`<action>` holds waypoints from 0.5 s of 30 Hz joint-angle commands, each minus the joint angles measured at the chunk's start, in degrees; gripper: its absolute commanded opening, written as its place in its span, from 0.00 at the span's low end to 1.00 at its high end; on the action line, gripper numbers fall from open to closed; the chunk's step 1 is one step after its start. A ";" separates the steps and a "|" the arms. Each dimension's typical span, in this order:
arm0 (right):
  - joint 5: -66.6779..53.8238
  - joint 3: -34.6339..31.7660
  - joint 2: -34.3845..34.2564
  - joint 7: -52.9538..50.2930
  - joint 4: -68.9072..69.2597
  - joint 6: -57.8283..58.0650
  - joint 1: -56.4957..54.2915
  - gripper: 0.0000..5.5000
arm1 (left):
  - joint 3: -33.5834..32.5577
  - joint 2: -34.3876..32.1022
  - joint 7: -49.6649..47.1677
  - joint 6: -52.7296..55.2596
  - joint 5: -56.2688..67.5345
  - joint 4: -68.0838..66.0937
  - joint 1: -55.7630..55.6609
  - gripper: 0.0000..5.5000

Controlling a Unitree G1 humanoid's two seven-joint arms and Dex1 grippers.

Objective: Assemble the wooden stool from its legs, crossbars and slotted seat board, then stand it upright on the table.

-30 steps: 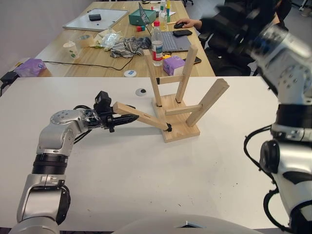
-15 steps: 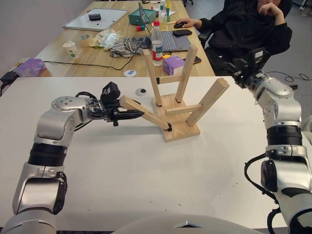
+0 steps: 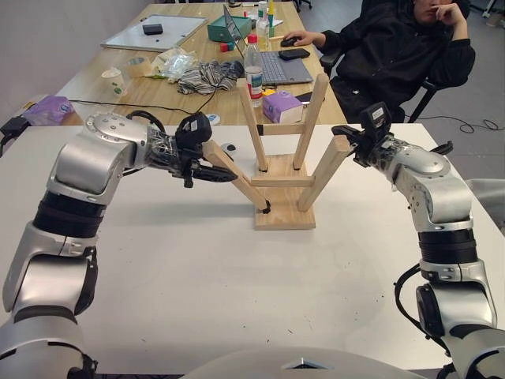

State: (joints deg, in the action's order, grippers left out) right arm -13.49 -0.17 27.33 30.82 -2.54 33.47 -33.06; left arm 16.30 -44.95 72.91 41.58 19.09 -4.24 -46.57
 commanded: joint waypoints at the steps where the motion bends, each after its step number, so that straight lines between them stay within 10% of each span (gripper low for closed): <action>1: -1.03 0.87 -3.02 -0.17 0.93 0.60 0.29 0.00 | 6.65 1.34 5.09 -0.97 -4.02 -6.47 -3.44 0.37; 15: -9.10 -12.88 -8.57 -7.64 -3.72 0.65 -8.55 0.00 | 14.13 4.58 15.76 -7.13 -12.52 -17.40 -11.43 0.37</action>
State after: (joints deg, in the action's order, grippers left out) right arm -20.82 -10.92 20.49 24.61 -5.81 33.86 -39.83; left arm 26.67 -41.86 85.98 33.44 8.87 -20.35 -60.09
